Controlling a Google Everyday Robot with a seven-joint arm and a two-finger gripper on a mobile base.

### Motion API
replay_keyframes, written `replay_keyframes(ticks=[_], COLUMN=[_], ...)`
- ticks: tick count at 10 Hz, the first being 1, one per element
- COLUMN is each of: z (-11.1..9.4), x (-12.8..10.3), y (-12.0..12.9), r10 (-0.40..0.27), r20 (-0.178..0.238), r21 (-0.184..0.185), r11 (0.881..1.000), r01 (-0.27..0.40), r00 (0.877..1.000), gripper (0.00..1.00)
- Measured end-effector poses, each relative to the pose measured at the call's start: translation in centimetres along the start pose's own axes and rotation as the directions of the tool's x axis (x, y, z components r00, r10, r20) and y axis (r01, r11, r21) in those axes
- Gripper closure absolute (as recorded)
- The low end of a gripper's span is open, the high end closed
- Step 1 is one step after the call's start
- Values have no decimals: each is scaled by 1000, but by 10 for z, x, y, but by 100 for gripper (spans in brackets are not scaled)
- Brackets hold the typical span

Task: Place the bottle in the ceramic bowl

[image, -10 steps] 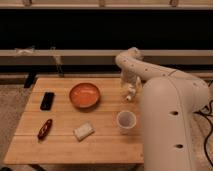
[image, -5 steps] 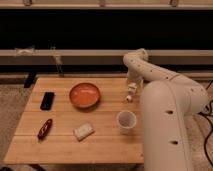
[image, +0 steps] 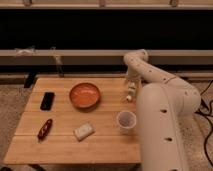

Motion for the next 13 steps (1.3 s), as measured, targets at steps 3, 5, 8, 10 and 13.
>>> replay_keyframes(ticks=[3, 5, 8, 10, 13], z=[17, 21, 9, -15, -64], x=[2, 1, -14, -37, -79], y=[-3, -1, -8, -19, -43], r10=[-17, -26, -69, -135, -255], r20=[1, -11, -21, -23, -46], r21=[-37, -48, -20, 7, 54], r11=[999, 999, 997, 991, 965], r01=[17, 25, 69, 136, 257], r00=[1000, 1000, 997, 991, 966], gripper=[39, 57, 88, 100, 100])
